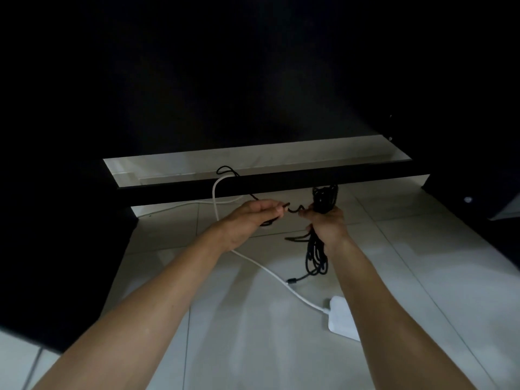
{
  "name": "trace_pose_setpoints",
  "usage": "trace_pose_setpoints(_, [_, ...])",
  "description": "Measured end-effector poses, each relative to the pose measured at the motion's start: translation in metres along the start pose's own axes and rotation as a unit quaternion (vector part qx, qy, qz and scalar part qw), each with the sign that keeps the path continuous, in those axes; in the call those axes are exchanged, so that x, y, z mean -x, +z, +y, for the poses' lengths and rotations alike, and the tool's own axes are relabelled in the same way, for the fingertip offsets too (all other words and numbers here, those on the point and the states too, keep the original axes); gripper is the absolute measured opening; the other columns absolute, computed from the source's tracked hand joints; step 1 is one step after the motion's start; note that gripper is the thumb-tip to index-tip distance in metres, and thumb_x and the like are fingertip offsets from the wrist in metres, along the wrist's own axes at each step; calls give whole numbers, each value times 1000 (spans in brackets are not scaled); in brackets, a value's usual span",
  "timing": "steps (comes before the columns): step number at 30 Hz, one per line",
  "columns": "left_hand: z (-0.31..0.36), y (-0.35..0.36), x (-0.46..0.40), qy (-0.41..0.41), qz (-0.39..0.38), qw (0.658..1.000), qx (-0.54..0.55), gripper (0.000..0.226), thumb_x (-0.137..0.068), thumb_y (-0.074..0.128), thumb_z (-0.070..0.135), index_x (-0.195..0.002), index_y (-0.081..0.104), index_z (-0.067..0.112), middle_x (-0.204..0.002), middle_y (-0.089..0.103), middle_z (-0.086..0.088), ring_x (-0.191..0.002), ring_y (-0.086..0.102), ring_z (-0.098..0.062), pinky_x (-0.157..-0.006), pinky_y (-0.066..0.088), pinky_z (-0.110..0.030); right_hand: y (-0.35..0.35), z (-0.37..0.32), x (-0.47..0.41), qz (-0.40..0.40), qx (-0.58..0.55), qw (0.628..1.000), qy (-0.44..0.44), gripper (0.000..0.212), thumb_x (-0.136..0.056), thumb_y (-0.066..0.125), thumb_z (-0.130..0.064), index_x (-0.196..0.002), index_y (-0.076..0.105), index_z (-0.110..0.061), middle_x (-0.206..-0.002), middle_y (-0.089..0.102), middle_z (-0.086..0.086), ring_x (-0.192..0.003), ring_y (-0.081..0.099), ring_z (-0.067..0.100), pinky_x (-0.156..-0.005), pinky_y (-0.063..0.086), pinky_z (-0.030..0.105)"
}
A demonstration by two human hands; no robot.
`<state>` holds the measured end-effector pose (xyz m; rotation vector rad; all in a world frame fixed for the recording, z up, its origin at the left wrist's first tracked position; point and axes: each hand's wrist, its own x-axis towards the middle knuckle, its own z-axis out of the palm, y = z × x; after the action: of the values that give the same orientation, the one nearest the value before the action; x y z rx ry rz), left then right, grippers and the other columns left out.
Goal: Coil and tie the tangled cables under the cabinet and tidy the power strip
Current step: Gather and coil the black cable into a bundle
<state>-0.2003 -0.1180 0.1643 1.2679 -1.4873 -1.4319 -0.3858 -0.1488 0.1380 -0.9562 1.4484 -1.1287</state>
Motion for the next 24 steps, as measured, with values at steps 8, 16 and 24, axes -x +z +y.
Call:
trace_pose_setpoints(8, [-7,-1,2,-18,-44,928,-369,24,-100,47,28,-107,68,19,-105,69,4,-105,59,-13,-98,38,-22,3,-18,-2,17,-197,979,-51,25,-83,72,-1,-75,59,-20,-69,62,2,-46,50,10,-45,43,23])
trace_pose_setpoints(16, [0,16,-6,127,90,870,-467,40,-89,46,38,-126,46,21,-101,71,4,-106,56,-21,-107,30,-39,6,-28,7,-41,-2,986,-160,13,-86,75,-9,-82,63,-13,-72,63,-2,-54,56,6,-50,46,19])
trace_pose_setpoints(24, [11,20,-12,81,196,960,-181,38,-104,31,31,-86,63,21,-99,66,-21,-94,62,-37,-83,51,-39,5,-24,10,-96,-10,986,-132,13,-87,73,-11,-78,68,-19,-80,69,2,-52,56,7,-55,46,26])
